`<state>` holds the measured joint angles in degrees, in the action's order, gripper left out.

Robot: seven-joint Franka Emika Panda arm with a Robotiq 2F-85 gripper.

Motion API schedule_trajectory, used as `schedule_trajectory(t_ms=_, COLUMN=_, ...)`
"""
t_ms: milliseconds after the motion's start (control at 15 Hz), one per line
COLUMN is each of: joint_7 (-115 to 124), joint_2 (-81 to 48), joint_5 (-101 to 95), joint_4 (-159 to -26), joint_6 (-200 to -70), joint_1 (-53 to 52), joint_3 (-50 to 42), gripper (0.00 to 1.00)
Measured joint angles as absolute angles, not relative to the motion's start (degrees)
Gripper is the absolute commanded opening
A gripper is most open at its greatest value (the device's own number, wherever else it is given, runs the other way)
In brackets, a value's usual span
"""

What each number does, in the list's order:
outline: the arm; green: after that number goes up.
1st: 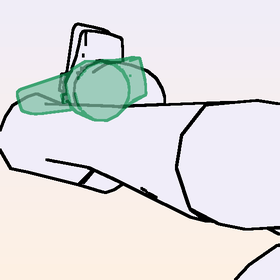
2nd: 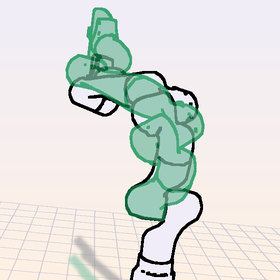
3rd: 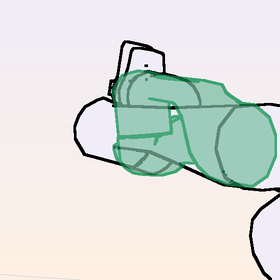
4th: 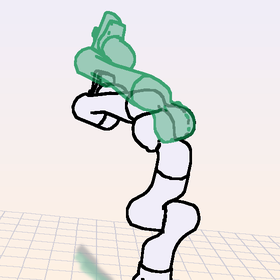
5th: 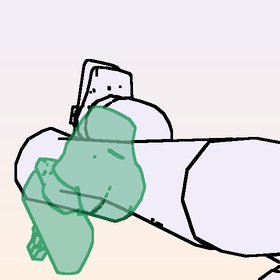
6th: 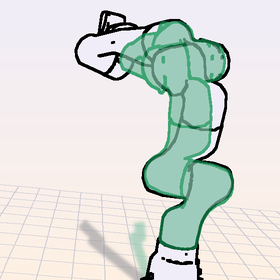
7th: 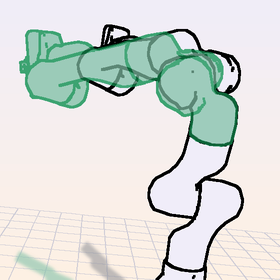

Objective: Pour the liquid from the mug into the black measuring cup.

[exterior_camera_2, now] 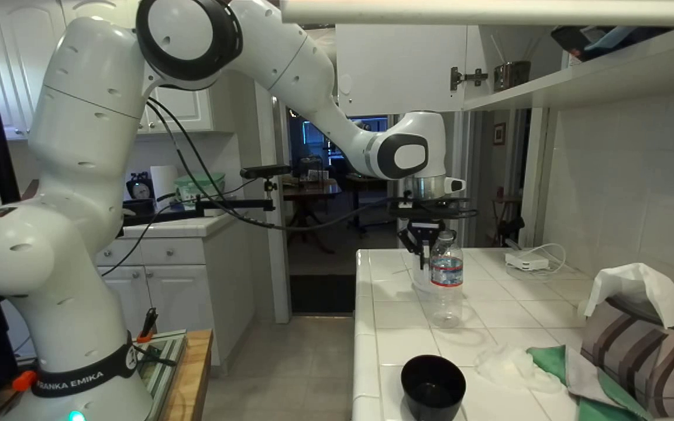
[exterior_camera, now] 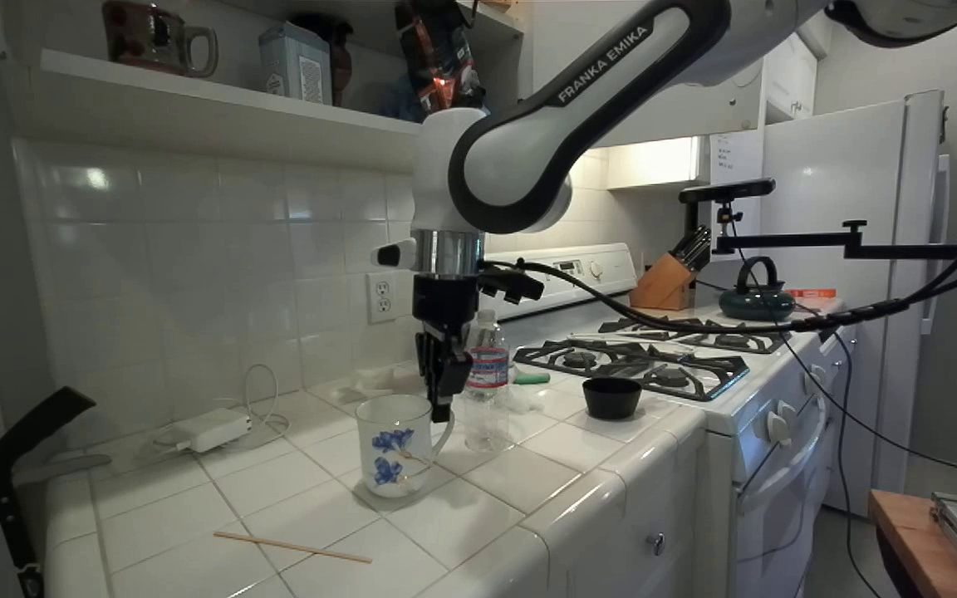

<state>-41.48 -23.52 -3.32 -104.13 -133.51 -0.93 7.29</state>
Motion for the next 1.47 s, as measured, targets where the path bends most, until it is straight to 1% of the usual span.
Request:
schedule_trajectory(t_ms=333, joint_7=-40.89, joint_2=-22.13, joint_5=-3.28, joint_4=-105.85, joint_6=-133.54, joint_1=-0.67, joint_3=7.33, gripper=0.04)
schedule_trajectory(t_ms=800, joint_7=-40.96, joint_2=-16.89, joint_5=-2.38, joint_4=-111.60, joint_6=-134.90, joint_1=0.47, joint_3=7.34, gripper=0.04)
schedule_trajectory(t_ms=1467, joint_7=-41.11, joint_2=-9.22, joint_5=-0.69, joint_4=-114.73, joint_6=-134.21, joint_1=1.14, joint_3=6.65, gripper=0.04)
